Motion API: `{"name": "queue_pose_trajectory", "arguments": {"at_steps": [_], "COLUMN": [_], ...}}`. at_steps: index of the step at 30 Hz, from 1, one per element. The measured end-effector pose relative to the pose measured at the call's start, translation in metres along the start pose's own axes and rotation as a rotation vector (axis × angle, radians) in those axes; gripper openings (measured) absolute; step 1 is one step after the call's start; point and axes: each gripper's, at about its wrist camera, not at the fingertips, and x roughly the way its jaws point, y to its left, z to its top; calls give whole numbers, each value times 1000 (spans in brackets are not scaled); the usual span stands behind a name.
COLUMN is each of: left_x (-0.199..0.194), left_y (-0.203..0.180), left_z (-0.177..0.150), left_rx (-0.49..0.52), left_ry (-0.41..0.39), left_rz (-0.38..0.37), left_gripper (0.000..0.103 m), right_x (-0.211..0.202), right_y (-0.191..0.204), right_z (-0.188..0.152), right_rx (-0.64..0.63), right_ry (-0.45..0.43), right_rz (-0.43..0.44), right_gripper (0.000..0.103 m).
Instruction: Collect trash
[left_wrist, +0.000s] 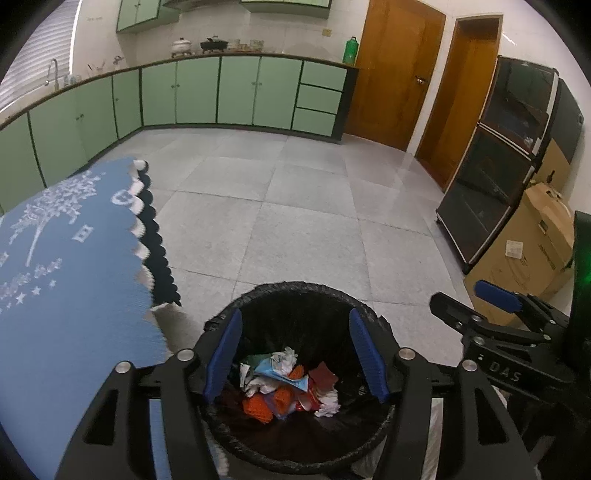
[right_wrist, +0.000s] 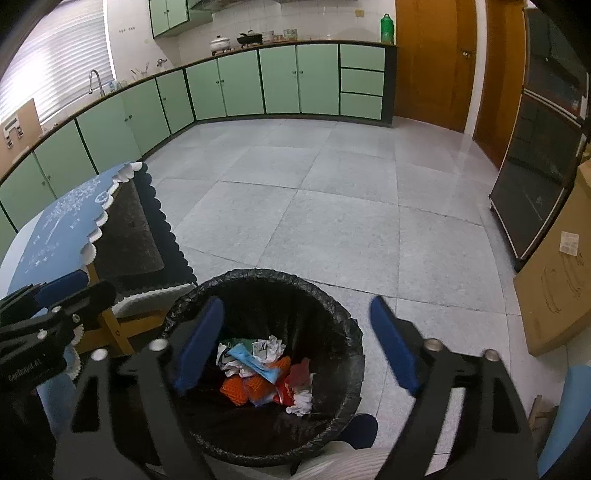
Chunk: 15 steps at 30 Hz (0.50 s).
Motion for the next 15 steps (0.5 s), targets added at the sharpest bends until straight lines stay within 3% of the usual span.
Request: {"name": "queue_pose_trajectory", "arguments": {"at_steps": [15], "left_x": [-95], "left_y": [28], "left_z": [-5], "left_rx": [-32], "left_ry": [-103], "left_rz": [49], "left_gripper": [90], "right_x": [-88], "right_y": [25], "right_z": [8], "right_rx": [-10], "right_ry": [-76], "right_rz": [145], "right_gripper": [98]}}
